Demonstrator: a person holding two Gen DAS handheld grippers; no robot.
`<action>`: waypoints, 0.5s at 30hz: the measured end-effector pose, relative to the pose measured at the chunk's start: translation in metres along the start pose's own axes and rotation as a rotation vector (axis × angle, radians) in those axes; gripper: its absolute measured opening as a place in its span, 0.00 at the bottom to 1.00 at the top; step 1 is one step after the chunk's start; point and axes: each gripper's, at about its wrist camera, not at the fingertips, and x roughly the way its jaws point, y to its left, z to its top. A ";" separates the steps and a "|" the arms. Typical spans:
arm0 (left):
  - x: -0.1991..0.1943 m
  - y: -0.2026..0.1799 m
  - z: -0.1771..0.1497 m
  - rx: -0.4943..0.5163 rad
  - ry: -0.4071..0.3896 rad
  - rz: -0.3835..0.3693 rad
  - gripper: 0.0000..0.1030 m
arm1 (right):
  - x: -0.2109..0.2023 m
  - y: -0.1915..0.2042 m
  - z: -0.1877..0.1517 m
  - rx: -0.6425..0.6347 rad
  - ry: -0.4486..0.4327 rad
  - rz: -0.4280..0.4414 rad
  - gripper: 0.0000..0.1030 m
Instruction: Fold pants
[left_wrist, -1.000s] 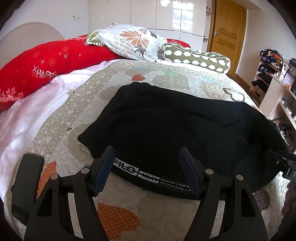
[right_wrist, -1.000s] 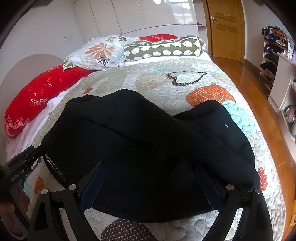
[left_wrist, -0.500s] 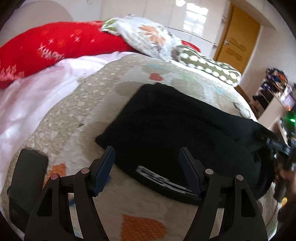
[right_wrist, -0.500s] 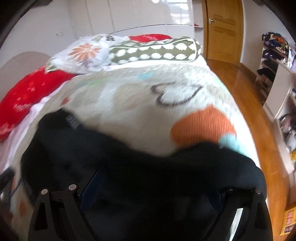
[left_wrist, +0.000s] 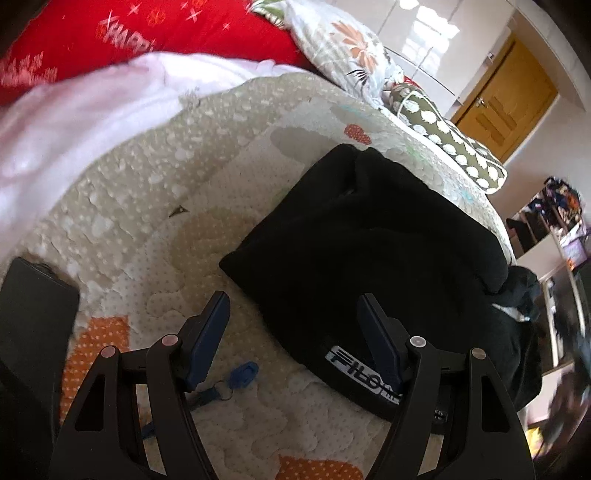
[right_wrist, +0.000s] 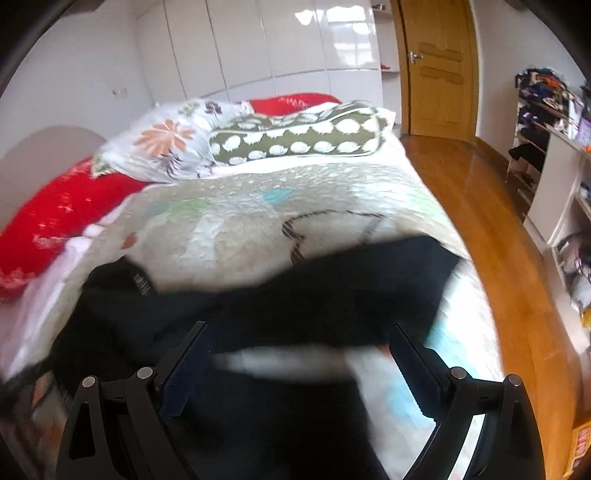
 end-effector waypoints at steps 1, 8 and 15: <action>0.002 0.002 0.001 -0.012 0.003 -0.007 0.70 | -0.017 -0.007 -0.014 0.015 -0.008 -0.010 0.92; 0.015 -0.007 0.007 -0.018 0.029 -0.034 0.84 | -0.056 -0.051 -0.101 0.167 0.081 0.003 0.92; 0.020 -0.028 0.005 0.045 0.026 -0.044 0.24 | -0.019 -0.049 -0.112 0.243 0.057 0.084 0.82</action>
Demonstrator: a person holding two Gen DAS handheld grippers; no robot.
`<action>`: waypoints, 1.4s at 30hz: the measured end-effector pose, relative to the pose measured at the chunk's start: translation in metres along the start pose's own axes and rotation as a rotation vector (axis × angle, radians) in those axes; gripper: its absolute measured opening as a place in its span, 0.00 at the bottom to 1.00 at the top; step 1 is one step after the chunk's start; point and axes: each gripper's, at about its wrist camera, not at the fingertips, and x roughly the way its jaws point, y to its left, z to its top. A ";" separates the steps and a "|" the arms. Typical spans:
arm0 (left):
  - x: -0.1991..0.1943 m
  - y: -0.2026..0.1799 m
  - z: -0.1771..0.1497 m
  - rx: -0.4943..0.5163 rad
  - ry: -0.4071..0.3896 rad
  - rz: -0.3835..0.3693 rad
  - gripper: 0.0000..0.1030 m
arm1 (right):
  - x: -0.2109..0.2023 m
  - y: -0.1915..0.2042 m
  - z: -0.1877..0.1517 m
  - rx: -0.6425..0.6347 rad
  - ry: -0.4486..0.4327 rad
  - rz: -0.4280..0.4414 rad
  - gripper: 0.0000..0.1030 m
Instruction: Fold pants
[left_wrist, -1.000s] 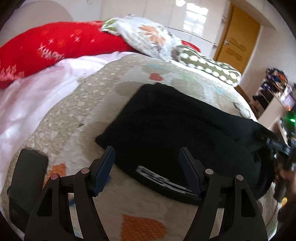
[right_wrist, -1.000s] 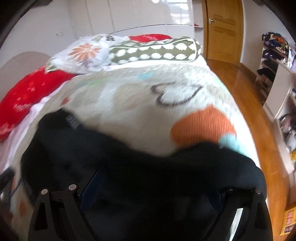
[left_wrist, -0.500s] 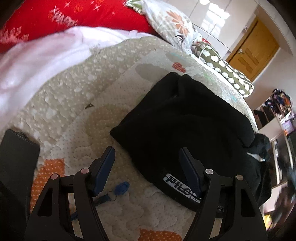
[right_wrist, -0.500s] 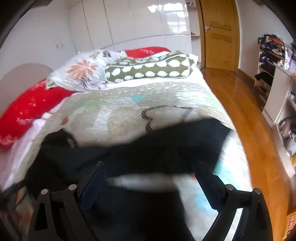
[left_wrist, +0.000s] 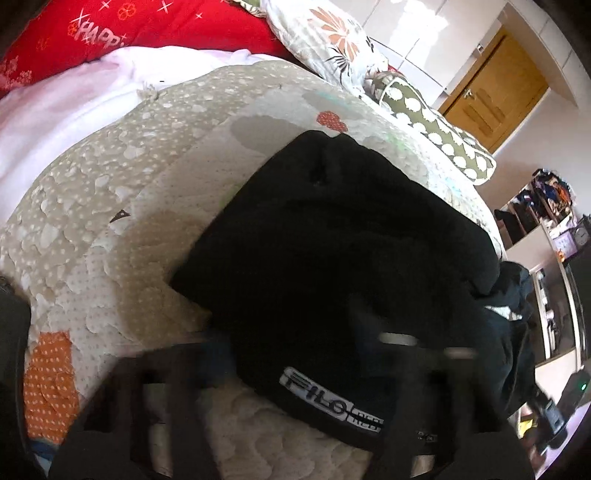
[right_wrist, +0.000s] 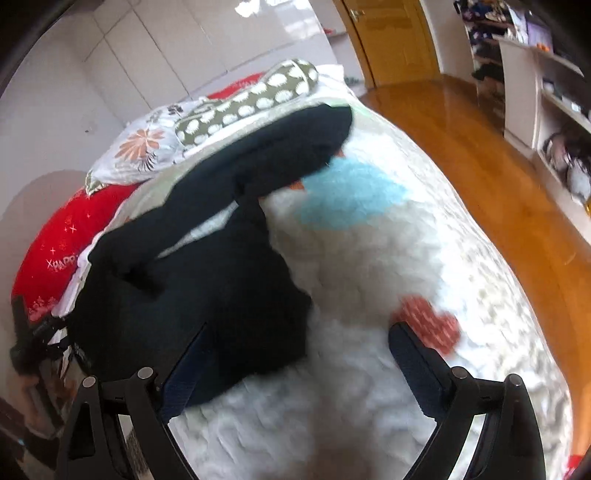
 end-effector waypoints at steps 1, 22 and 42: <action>-0.001 -0.001 -0.001 0.003 -0.012 0.011 0.19 | 0.003 0.004 0.003 -0.007 -0.010 0.033 0.51; -0.101 0.030 -0.096 0.021 -0.031 0.045 0.09 | -0.113 -0.009 -0.069 -0.125 0.085 -0.133 0.50; -0.098 0.023 -0.103 0.055 -0.040 0.109 0.09 | -0.117 0.066 -0.099 -0.205 0.077 0.345 0.50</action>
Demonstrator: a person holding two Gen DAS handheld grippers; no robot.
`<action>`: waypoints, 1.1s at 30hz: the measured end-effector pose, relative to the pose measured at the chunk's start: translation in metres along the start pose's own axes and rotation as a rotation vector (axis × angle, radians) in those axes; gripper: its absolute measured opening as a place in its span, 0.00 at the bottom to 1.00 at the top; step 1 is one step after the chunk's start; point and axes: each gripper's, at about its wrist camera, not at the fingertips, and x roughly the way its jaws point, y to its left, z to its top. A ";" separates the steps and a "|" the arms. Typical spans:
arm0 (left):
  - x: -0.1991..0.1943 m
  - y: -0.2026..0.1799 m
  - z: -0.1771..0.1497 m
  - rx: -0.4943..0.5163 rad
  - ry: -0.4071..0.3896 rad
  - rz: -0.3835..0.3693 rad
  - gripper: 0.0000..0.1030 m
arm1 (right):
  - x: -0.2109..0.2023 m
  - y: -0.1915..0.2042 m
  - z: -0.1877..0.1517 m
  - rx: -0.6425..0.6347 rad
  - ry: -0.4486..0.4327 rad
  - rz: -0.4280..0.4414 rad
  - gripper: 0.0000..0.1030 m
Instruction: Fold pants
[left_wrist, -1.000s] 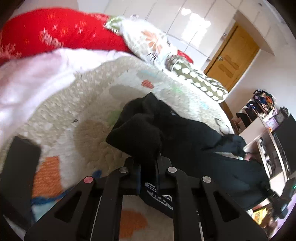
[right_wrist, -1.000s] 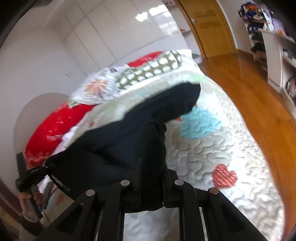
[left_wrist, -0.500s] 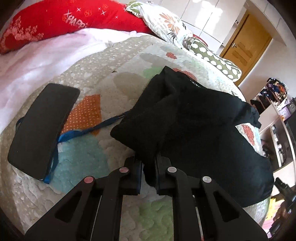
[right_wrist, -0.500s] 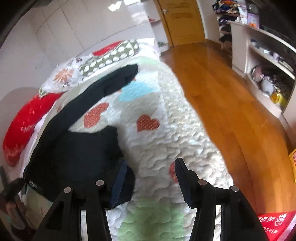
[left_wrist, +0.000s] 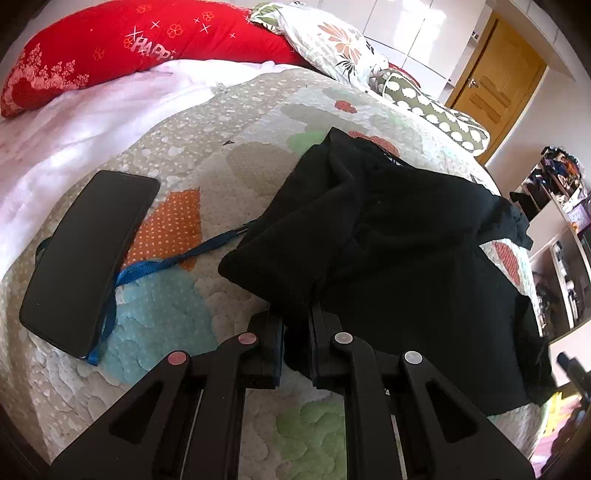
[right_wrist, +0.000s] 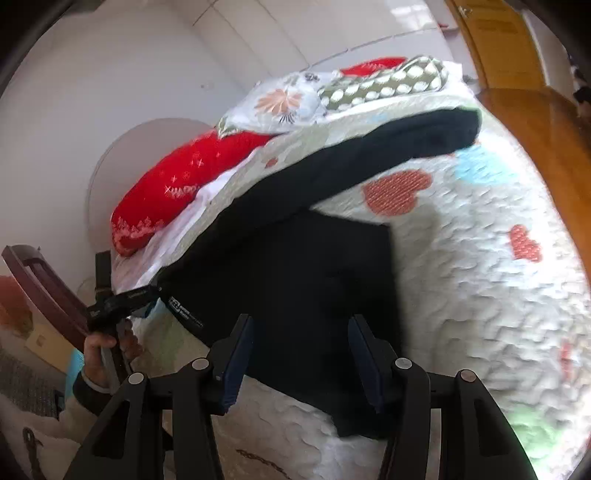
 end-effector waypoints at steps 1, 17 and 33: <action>0.000 0.000 0.000 -0.003 0.001 0.000 0.09 | -0.008 -0.005 0.000 0.002 -0.025 -0.057 0.50; 0.001 0.000 -0.002 -0.012 0.012 0.009 0.09 | 0.039 0.060 -0.037 -0.346 0.144 -0.159 0.60; -0.010 0.009 -0.006 -0.022 0.021 0.045 0.34 | -0.029 -0.108 -0.020 0.333 -0.024 -0.436 0.47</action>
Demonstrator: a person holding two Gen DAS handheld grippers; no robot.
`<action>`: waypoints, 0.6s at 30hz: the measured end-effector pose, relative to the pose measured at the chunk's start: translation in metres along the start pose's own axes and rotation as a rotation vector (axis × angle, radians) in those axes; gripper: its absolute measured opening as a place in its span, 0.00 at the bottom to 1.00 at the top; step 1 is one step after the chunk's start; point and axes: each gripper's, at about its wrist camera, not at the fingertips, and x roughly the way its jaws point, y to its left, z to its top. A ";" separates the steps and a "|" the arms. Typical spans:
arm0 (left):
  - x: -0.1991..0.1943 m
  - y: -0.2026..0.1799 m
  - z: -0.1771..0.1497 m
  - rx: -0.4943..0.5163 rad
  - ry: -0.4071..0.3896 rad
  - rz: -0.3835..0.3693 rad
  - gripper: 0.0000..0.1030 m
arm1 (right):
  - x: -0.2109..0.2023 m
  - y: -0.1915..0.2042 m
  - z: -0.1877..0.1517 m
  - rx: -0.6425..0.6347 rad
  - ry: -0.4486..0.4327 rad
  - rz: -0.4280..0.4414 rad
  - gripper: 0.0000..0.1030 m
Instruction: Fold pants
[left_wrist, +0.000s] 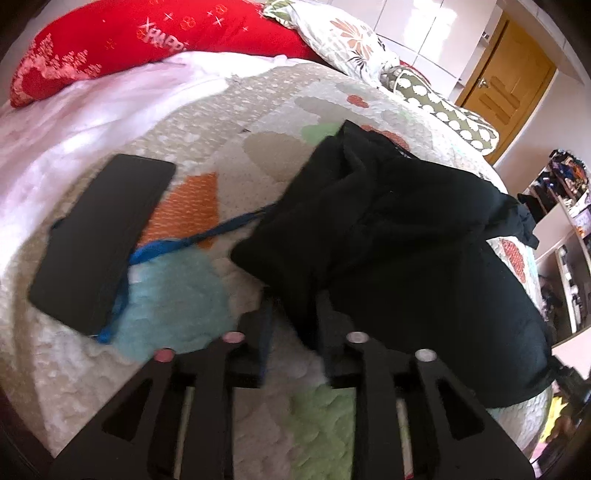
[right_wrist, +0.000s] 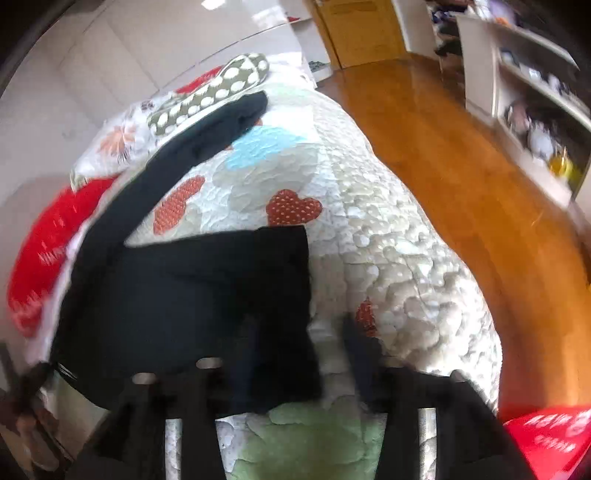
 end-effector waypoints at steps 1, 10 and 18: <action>-0.007 0.002 0.001 0.000 -0.012 0.009 0.42 | -0.005 0.004 0.001 -0.019 -0.014 -0.018 0.50; -0.028 -0.019 0.052 0.084 -0.129 -0.034 0.76 | -0.003 0.071 0.070 -0.180 -0.111 0.078 0.51; 0.054 -0.063 0.144 0.170 -0.026 -0.123 0.76 | 0.055 0.174 0.142 -0.391 -0.096 0.211 0.51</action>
